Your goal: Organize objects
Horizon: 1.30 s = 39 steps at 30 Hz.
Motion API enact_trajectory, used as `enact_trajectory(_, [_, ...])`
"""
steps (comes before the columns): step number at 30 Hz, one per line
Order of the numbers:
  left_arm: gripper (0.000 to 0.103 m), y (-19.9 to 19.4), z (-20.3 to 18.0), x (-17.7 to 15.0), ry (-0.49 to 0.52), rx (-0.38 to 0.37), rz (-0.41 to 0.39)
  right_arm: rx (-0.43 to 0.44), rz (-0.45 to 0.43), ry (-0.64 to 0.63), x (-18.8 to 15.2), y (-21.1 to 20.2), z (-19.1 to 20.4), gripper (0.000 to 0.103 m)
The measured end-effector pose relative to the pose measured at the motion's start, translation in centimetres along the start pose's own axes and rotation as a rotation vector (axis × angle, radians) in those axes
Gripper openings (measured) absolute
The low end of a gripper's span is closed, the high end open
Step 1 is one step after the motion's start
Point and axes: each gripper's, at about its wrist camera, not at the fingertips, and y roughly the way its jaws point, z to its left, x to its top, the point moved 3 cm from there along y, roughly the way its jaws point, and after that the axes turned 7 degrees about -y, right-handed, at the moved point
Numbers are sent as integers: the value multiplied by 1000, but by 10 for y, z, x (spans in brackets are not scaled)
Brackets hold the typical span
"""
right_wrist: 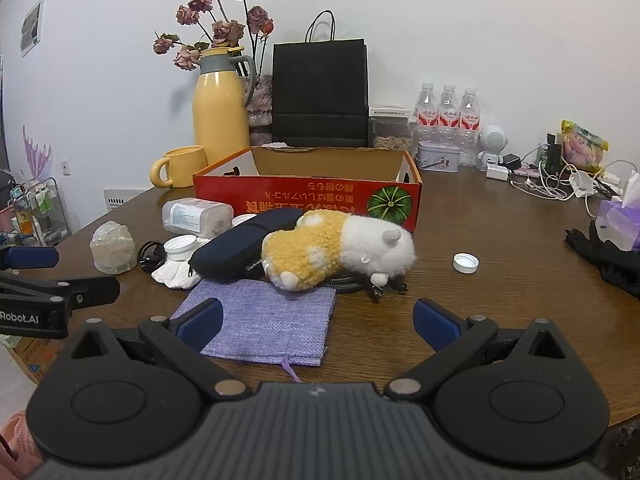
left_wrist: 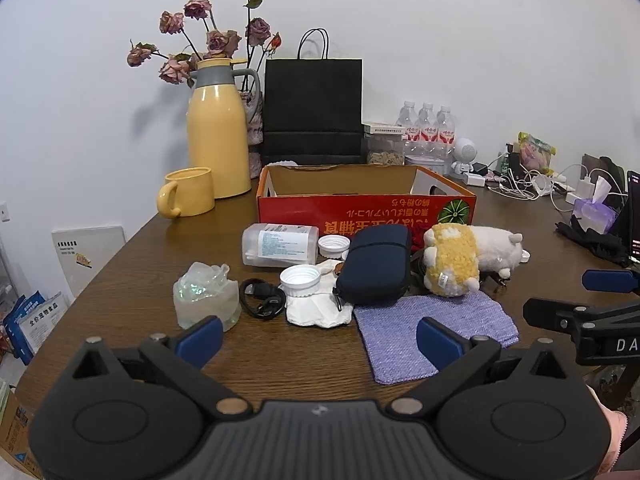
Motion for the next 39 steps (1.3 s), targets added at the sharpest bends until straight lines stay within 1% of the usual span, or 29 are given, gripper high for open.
enact_trajectory(39, [103, 2, 2, -2, -1, 0, 5, 1, 11, 4, -3, 1, 0, 103])
